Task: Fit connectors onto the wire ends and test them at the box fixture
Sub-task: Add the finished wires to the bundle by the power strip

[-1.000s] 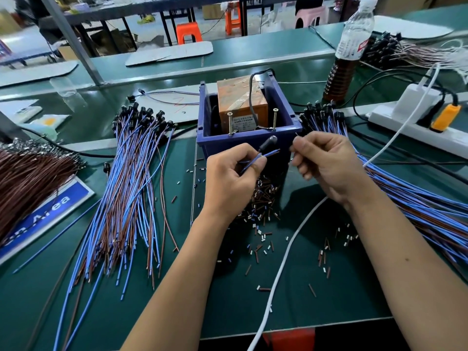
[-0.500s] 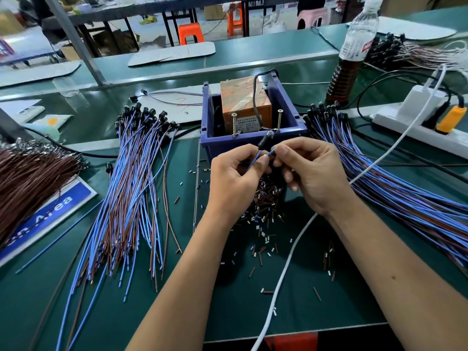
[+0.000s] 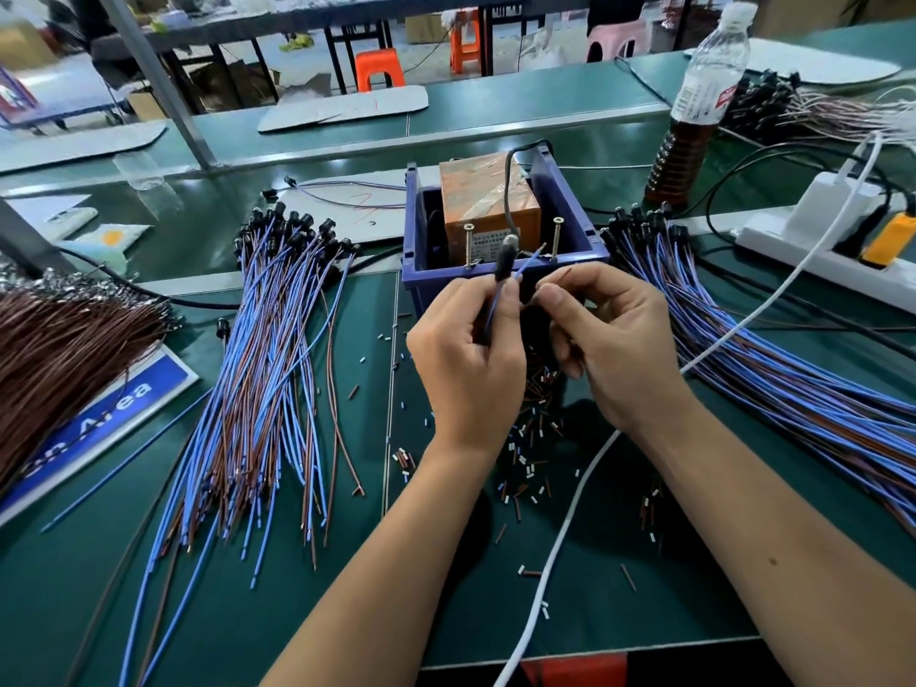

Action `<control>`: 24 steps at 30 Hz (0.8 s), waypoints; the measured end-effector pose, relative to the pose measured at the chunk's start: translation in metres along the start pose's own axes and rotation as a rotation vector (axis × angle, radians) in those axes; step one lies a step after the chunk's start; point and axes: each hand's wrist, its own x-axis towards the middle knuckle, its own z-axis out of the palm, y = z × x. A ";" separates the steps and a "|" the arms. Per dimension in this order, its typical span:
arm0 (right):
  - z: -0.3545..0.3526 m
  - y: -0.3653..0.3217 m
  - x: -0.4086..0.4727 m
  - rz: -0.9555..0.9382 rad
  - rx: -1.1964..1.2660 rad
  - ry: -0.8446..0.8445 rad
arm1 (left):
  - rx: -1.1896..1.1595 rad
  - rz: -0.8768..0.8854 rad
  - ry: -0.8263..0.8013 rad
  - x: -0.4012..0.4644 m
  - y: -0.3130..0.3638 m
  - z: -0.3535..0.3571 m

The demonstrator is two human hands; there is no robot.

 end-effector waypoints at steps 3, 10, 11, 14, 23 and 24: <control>-0.002 -0.003 0.001 -0.050 0.002 -0.022 | -0.014 0.061 0.136 -0.001 0.003 -0.003; -0.001 0.000 0.002 -0.248 -0.388 0.277 | -0.073 -0.123 0.269 0.001 0.003 0.000; 0.000 0.000 0.002 -0.288 -0.452 0.308 | -0.078 -0.148 0.276 0.001 0.001 0.000; 0.004 -0.001 0.003 -0.370 -0.593 0.358 | -0.108 -0.214 0.285 0.001 -0.001 0.000; 0.009 -0.008 0.006 -0.427 -0.667 0.383 | -0.115 -0.245 0.265 0.001 0.001 0.001; 0.009 -0.008 0.006 -0.430 -0.669 0.379 | -0.117 -0.248 0.262 0.001 0.001 0.001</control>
